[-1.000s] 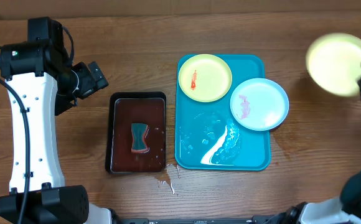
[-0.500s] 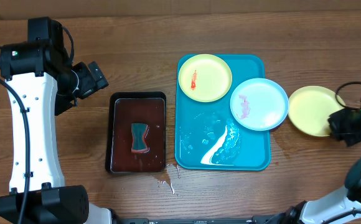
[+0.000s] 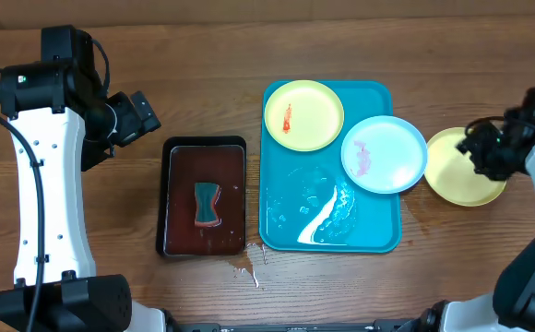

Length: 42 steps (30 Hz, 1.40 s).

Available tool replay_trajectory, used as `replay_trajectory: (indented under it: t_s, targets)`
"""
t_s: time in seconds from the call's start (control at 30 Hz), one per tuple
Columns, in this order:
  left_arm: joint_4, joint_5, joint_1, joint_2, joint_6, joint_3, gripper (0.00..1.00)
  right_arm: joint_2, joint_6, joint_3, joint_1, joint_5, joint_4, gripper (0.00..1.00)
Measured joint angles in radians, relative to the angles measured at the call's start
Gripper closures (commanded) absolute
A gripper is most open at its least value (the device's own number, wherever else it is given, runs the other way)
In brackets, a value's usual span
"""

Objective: Clean dirty plates on tray and stack at the side
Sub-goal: 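Grasp the white plate with the right gripper and pull it to the tray's lower half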

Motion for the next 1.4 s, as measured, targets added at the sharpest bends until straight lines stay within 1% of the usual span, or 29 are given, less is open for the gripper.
replay_trajectory:
  t_s: [0.13,0.3,0.33,0.37,0.4,0.43,0.47,0.53,0.57,0.9,1.1,1.23,1.4]
  targets:
    - [0.000,0.000,0.000,0.000,0.000,0.000,0.00,-0.002,-0.071,-0.010,0.074,-0.024,0.068,0.41]
    - [0.000,0.000,0.000,0.000,0.000,0.000,0.00,0.043,-0.106,-0.042,0.166,0.000,0.133,0.54]
    - [0.000,0.000,0.000,0.000,0.000,0.000,0.00,0.062,-0.110,-0.046,0.181,0.009,0.138,0.61]
    - [0.000,0.000,0.000,0.000,0.000,0.000,0.00,0.087,-0.114,-0.051,0.199,0.024,0.144,0.65]
    - [0.000,0.000,0.000,0.000,0.000,0.000,0.00,0.103,-0.112,-0.053,0.209,0.038,0.149,0.65]
    - [0.000,0.000,0.000,0.000,0.000,0.000,0.00,0.124,-0.113,-0.056,0.224,0.060,0.151,0.70]
    - [0.000,0.000,0.000,0.000,0.000,0.000,0.00,0.139,-0.112,-0.058,0.234,0.077,0.151,0.84]
    - [0.000,0.000,0.000,0.000,0.000,0.000,0.00,0.151,-0.105,-0.063,0.246,0.113,0.144,0.95]
    - [0.000,0.000,0.000,0.000,0.000,0.000,0.00,0.151,-0.099,-0.063,0.247,0.120,0.141,0.96]
    - [0.000,0.000,0.000,0.000,0.000,0.000,0.00,0.129,-0.061,-0.043,0.247,0.150,0.013,0.96]
    - [0.000,0.000,0.000,0.000,0.000,0.000,0.00,-0.008,-0.044,-0.039,0.263,0.109,-0.069,0.96]
    - [0.000,0.000,0.000,0.000,0.000,0.000,0.00,-0.089,-0.043,-0.028,0.354,0.063,-0.135,0.96]
    - [0.000,0.001,0.000,0.000,0.000,0.000,0.00,-0.095,-0.043,-0.055,0.519,0.036,-0.131,0.96]
